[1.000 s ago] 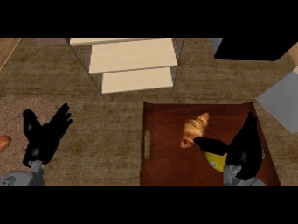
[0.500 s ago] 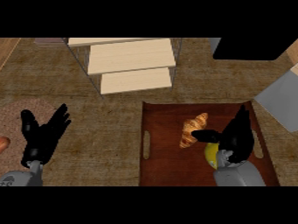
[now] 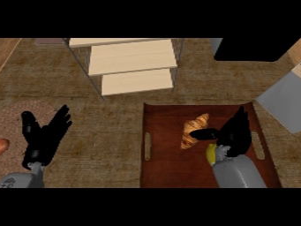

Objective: Pick the croissant from the tray and place it in the tiered shelf

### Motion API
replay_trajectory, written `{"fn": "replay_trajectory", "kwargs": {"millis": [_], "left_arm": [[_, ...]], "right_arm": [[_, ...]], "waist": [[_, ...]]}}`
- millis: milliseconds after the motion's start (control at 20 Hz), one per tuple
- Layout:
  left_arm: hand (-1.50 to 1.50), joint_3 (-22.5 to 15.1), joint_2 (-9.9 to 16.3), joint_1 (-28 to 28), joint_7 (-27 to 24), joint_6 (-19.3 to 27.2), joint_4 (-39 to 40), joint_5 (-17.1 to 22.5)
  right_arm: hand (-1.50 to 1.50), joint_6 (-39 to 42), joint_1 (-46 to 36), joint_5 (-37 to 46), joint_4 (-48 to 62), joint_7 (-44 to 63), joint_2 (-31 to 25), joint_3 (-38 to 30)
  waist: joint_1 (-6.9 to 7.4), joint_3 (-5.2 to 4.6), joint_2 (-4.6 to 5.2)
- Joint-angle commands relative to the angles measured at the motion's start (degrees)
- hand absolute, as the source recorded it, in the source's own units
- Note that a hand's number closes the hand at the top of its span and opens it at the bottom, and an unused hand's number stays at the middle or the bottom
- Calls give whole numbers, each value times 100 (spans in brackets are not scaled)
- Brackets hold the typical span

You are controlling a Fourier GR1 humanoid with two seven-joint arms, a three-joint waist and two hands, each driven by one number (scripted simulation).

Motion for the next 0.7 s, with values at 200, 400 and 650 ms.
{"fn": "replay_trajectory", "kwargs": {"millis": [200,400,650], "left_arm": [[0,25,-66,-52,42,127,49,-130],[0,137,-24,-141,221,41,-59,-13],[0,215,47,-110,43,-171,115,-24]], "right_arm": [[-150,-455,-331,263,567,1404,8,33],[-150,-834,-322,195,766,1403,8,293],[-150,-1012,-567,276,1182,1345,8,188]], "waist": [[-23,19,29],[-19,25,31],[-11,22,44]]}}
